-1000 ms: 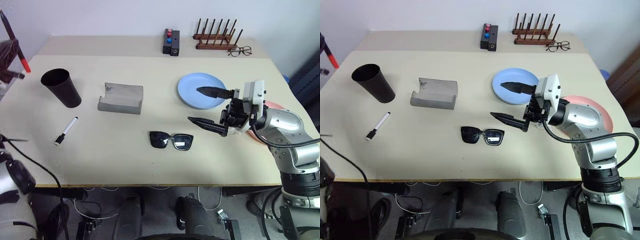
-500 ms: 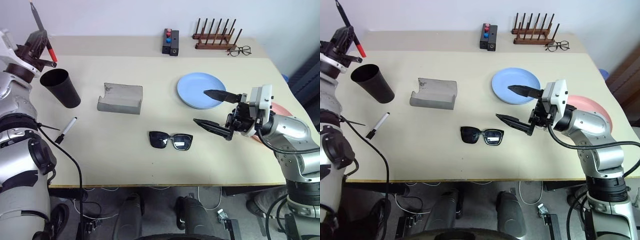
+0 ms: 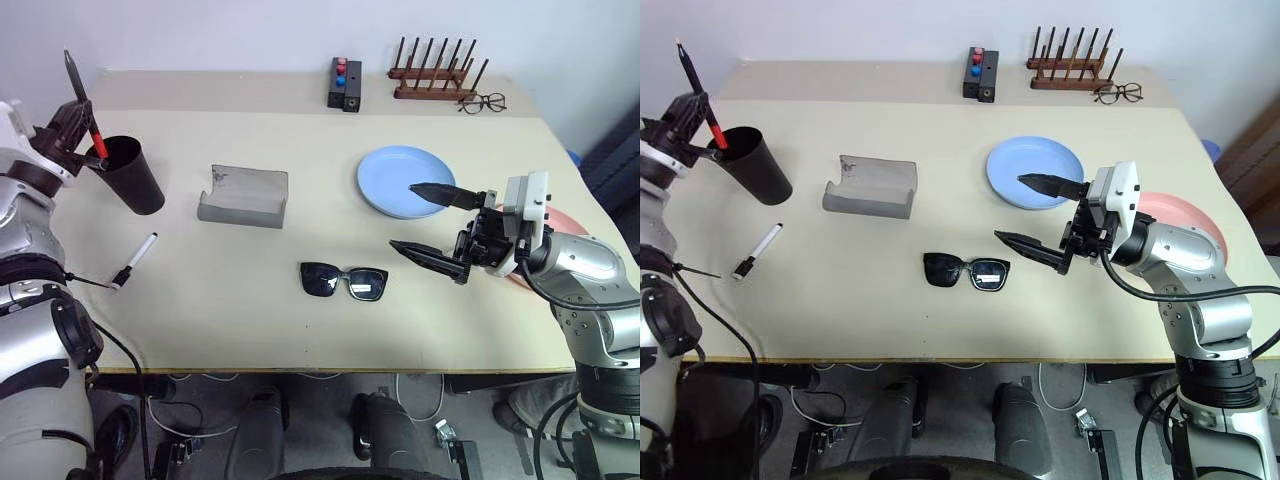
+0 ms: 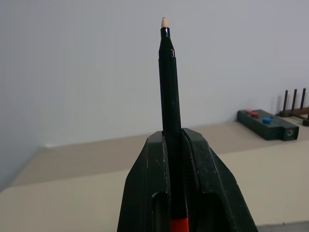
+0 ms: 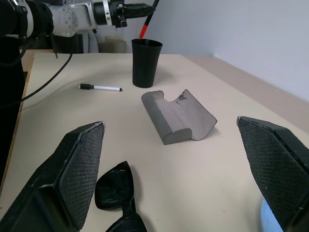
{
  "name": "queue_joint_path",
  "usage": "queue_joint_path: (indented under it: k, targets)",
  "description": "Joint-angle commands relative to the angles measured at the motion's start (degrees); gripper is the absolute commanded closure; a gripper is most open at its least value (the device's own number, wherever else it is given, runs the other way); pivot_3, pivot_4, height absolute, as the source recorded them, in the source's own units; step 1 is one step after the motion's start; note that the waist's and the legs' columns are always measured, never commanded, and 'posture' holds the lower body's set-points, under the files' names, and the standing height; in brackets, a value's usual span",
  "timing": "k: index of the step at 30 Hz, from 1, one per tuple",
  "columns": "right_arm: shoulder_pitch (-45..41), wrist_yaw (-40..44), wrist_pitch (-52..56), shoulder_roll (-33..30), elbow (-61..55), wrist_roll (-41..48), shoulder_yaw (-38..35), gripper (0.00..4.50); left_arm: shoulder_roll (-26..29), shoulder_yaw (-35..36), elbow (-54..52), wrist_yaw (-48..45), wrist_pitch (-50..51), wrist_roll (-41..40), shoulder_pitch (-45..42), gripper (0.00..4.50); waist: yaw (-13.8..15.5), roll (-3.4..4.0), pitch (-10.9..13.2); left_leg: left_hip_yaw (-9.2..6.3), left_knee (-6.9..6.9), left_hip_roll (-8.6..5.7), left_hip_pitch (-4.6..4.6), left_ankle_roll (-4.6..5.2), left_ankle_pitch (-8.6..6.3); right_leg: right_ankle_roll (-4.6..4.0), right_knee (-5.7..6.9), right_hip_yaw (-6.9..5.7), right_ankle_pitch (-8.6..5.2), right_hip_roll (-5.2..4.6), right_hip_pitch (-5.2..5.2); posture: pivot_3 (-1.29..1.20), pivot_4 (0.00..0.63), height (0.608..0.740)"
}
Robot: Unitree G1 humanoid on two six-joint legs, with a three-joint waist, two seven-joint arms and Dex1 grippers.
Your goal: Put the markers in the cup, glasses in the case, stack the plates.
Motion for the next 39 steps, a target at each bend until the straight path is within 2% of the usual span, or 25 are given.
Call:
queue_joint_path:
  k: [1, 16, 19, 25, 26, 33, 39]
  targets:
    - [0.0, 0.1, 0.4, -1.2, -2.4, 1.5, -1.5, 0.0, -0.5, 1.2, -0.4, -1.0, -1.9, -1.1, 0.0, 4.41, -0.1, 0.0, 0.0, 0.0, 0.01, 0.0, 0.0, 0.0, 0.0, 0.0, 0.0, 0.0, 0.0, 0.0, 0.0, 0.0, 0.15, 0.74]
    - [1.9, -1.1, 1.2, -2.6, -4.2, 2.3, -3.1, 0.0, -1.6, 0.6, 1.4, -0.2, -2.7, -0.2, -0.1, 4.41, -0.2, 0.0, 0.0, 0.0, 0.02, 0.0, 0.02, 0.0, 0.0, 0.0, 0.01, 0.0, 0.0, 0.0, 0.0, 0.0, 0.15, 0.74]
    - [2.1, -1.2, 1.0, -2.6, -4.2, 2.2, -3.0, 0.0, -1.4, 1.9, 1.1, -1.5, -1.1, -2.0, -0.3, 3.3, -0.2, 0.0, 0.0, 0.0, 0.02, 0.0, 0.02, 0.0, 0.0, 0.0, 0.01, 0.0, 0.0, 0.0, 0.0, 0.0, 0.15, 0.74]
    - [2.3, -1.4, 0.9, -2.6, -4.2, 2.2, -2.9, 0.0, -0.7, 2.2, 0.6, -1.6, -1.9, -1.7, -0.2, 0.25, -0.2, 0.0, 0.0, 0.0, 0.02, 0.0, 0.02, 0.0, 0.0, 0.0, 0.01, 0.0, 0.0, 0.0, 0.0, 0.0, 0.15, 0.74]
    - [2.2, -1.4, 0.9, -2.6, -4.2, 2.2, -2.9, 0.0, -0.6, 2.3, 0.4, -1.6, -2.0, -1.8, -0.2, 0.08, -0.2, 0.0, 0.0, 0.0, 0.02, 0.0, 0.02, 0.0, 0.0, 0.0, 0.01, 0.0, 0.0, 0.0, 0.0, 0.0, 0.15, 0.74]
    - [2.0, -1.3, 0.7, -2.6, -4.1, 1.9, -2.5, 0.0, -1.1, 3.3, -2.2, -3.3, 0.3, -4.1, -0.6, 0.08, -0.2, 0.0, 0.0, -0.01, 0.02, 0.0, 0.02, 0.0, 0.0, 0.0, 0.01, 0.0, 0.0, 0.0, 0.0, 0.0, 0.15, 0.74]
    - [2.0, -1.3, 0.5, -2.6, -3.5, 1.6, -2.6, 0.0, 1.5, 2.4, -14.0, -8.5, 18.5, -8.0, 3.8, 0.08, -0.5, 0.0, 0.0, -0.01, 0.01, 0.0, 0.02, 0.0, 0.0, 0.0, 0.01, 0.0, 0.0, 0.0, 0.01, 0.0, 0.15, 0.74]
